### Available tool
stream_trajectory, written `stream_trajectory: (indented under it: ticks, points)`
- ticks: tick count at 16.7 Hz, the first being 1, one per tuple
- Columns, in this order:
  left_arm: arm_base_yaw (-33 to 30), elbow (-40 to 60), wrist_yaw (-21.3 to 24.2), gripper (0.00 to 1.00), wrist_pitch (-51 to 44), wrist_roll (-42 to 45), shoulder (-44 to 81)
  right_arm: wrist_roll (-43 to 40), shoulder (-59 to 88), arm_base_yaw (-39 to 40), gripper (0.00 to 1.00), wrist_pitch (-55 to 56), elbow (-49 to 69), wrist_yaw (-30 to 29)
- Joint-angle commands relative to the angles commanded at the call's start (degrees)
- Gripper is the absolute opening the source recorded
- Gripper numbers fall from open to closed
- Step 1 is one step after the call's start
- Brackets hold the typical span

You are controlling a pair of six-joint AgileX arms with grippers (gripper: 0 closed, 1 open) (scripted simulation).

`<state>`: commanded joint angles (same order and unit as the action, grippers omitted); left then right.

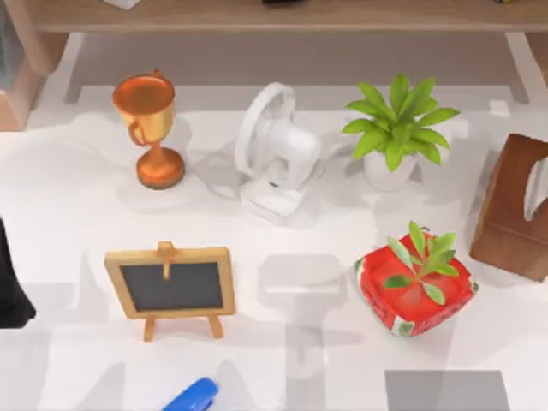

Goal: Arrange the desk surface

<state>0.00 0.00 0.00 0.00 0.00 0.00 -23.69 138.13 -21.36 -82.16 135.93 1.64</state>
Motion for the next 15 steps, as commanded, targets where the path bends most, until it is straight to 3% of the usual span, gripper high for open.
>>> stream_trajectory:
  ticks: [15]
  points:
    - [0.0,0.0,0.0,1.0,0.0,0.0,0.0,-0.3,11.7,0.0,1.0,9.8,1.4,0.3]
